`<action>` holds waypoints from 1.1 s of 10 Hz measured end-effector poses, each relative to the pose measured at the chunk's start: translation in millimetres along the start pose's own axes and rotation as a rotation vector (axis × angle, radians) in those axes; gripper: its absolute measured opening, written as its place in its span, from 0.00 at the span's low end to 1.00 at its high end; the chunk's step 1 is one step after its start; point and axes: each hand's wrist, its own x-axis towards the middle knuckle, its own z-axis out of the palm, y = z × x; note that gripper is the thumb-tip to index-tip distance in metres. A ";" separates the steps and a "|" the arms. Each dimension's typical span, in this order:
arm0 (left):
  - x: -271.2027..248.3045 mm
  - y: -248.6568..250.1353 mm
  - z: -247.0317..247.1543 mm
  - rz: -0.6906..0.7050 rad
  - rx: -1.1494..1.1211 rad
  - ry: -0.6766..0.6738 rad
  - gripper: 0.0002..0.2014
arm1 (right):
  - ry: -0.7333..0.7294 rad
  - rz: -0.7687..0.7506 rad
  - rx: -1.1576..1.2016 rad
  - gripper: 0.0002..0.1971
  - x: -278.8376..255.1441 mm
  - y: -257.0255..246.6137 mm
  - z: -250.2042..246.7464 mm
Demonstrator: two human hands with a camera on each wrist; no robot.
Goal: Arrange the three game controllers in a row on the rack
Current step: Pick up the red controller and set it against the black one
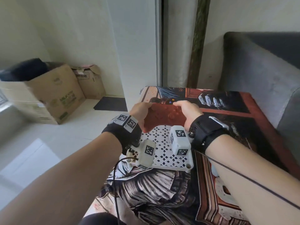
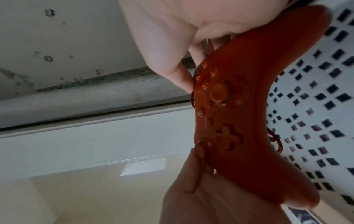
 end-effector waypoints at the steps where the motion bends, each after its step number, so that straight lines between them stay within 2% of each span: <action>1: -0.7 -11.7 -6.0 -0.036 -0.013 0.008 0.07 | 0.001 0.046 0.005 0.14 0.0 17.2 5.7; 2: 2.4 -20.8 -9.3 -0.032 -0.008 0.029 0.13 | 0.025 0.051 -0.021 0.14 2.3 27.0 7.3; 3: 12.2 -22.7 -6.8 -0.095 0.024 0.115 0.13 | 0.061 0.019 -0.050 0.08 5.2 29.4 8.5; 4: 48.9 -42.0 -13.0 -0.116 -0.006 0.122 0.32 | 0.063 0.003 -0.058 0.11 12.2 31.6 9.2; 5: 72.6 -58.8 -19.2 -0.103 -0.010 0.043 0.26 | 0.080 0.007 -0.053 0.12 17.2 34.9 8.4; 6: 57.2 -46.8 -14.3 -0.102 0.007 0.011 0.13 | 0.094 0.004 -0.049 0.11 22.0 38.6 7.8; 7: 80.2 -52.3 -16.3 -0.086 0.035 0.043 0.18 | 0.095 0.010 -0.040 0.09 21.5 37.7 8.0; 8: 82.0 -51.3 -13.3 -0.081 0.098 0.074 0.25 | 0.082 0.012 -0.035 0.08 21.3 37.9 6.9; 9: 50.4 -35.4 -7.2 -0.105 0.127 0.191 0.26 | 0.061 0.016 -0.049 0.09 19.9 37.9 4.9; 10: 44.7 -31.1 -6.8 -0.108 0.091 0.245 0.22 | 0.039 0.028 -0.036 0.14 18.0 35.6 1.1; 11: 50.0 -34.5 -11.1 -0.058 0.111 0.173 0.15 | 0.021 0.038 -0.018 0.14 15.8 32.7 -3.6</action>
